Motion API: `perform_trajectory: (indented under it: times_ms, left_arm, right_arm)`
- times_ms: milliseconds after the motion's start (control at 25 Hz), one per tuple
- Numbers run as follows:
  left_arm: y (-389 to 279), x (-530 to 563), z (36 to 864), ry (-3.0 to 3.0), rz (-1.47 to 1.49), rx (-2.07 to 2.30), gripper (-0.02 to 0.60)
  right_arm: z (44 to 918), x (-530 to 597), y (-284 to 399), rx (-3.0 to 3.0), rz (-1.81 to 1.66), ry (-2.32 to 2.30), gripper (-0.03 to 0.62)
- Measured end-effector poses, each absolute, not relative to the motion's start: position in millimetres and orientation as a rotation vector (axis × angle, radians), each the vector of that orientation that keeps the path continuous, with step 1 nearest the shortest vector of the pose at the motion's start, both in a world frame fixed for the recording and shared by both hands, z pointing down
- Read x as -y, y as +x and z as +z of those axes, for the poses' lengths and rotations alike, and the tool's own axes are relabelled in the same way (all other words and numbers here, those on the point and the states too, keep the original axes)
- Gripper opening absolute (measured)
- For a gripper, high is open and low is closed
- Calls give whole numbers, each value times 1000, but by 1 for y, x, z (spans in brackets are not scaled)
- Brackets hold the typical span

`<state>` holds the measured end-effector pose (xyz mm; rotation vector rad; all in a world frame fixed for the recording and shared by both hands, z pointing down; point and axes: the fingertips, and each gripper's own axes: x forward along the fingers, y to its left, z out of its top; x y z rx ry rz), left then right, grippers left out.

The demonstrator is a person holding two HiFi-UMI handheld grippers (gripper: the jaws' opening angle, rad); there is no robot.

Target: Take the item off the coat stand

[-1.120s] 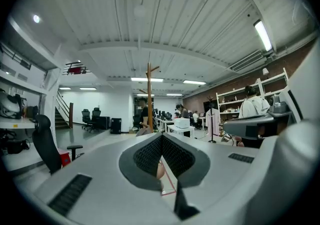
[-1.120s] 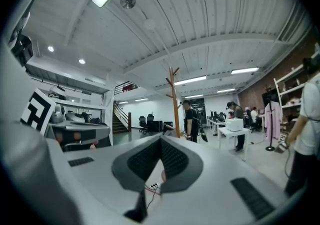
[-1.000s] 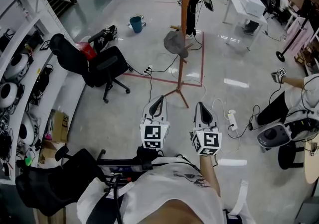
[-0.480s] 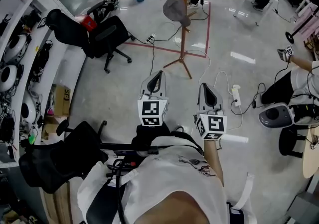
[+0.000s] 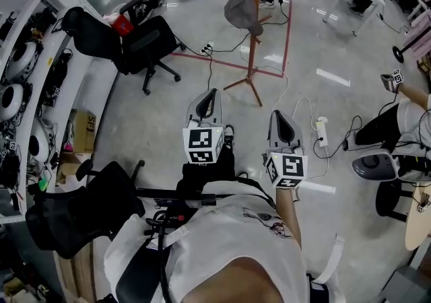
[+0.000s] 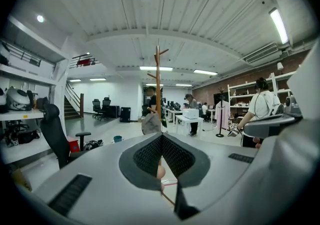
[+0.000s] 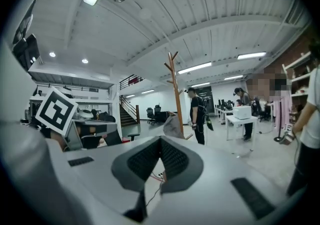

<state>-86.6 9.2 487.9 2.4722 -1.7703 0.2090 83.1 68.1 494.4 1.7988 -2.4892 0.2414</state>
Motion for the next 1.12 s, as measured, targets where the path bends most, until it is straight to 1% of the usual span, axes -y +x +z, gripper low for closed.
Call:
perform_trajectory:
  times_ms: [360, 680, 920, 1120]
  left_arm:
    - [-87, 96, 492, 2490, 197, 1715, 2]
    - [-95, 192, 503, 2488, 244, 1637, 2]
    - [-88, 237, 517, 2516, 289, 1536, 2]
    - [-77, 257, 520, 2544, 303, 1523, 2]
  right_arm:
    - [487, 36, 83, 2459, 198, 1830, 5]
    - [478, 134, 64, 2443, 191, 1824, 5]
    - [481, 185, 53, 2407, 188, 1826, 5]
    - [497, 213, 56, 2345, 177, 1834, 5]
